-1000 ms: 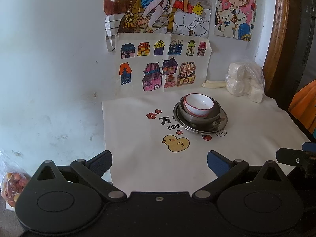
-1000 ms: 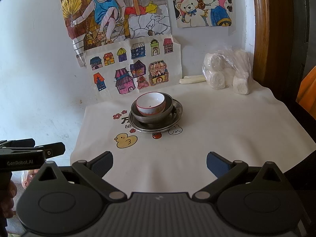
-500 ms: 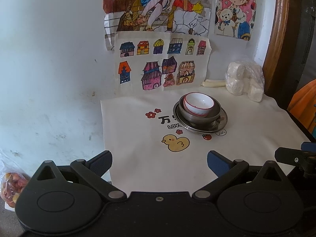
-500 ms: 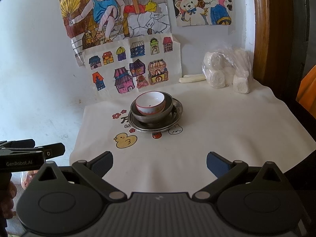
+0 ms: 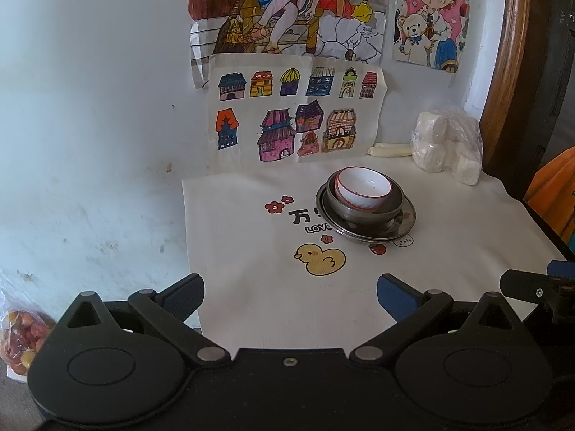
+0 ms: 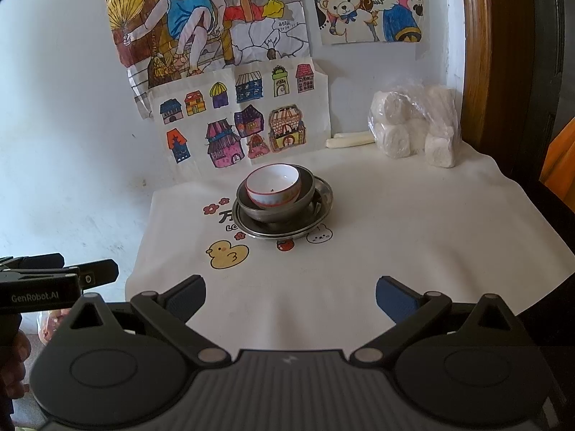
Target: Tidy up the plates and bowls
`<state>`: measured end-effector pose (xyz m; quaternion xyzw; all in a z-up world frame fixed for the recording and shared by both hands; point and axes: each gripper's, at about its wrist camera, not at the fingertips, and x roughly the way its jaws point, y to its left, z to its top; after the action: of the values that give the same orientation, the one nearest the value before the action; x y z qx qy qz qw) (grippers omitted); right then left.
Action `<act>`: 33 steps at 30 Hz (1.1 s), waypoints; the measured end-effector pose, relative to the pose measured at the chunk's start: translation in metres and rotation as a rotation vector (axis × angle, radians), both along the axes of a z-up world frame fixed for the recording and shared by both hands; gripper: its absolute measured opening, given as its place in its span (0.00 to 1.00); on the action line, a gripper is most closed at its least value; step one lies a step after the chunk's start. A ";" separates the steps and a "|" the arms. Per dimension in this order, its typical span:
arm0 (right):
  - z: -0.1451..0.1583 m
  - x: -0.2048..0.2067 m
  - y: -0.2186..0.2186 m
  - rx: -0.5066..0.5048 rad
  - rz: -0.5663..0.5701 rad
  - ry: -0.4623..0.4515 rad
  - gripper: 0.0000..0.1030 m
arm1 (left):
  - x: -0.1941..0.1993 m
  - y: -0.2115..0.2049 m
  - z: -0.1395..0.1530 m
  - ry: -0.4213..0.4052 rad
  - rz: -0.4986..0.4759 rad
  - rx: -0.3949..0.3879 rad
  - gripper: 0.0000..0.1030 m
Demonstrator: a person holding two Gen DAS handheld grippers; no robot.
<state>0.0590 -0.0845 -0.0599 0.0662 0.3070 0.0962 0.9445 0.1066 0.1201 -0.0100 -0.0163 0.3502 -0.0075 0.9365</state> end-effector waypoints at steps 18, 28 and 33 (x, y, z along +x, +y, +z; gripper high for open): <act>-0.004 0.004 0.000 0.011 -0.003 0.016 1.00 | 0.006 0.005 -0.001 0.039 0.027 -0.028 0.99; -0.005 0.008 -0.001 0.017 -0.008 0.030 1.00 | 0.012 0.004 -0.002 0.048 0.003 -0.025 0.99; -0.005 0.011 -0.002 0.017 -0.009 0.032 1.00 | 0.015 0.002 -0.003 0.053 -0.004 -0.024 0.99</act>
<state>0.0696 -0.0865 -0.0652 0.0773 0.3211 0.0933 0.9393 0.1219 0.1226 -0.0133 -0.0268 0.3751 -0.0132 0.9265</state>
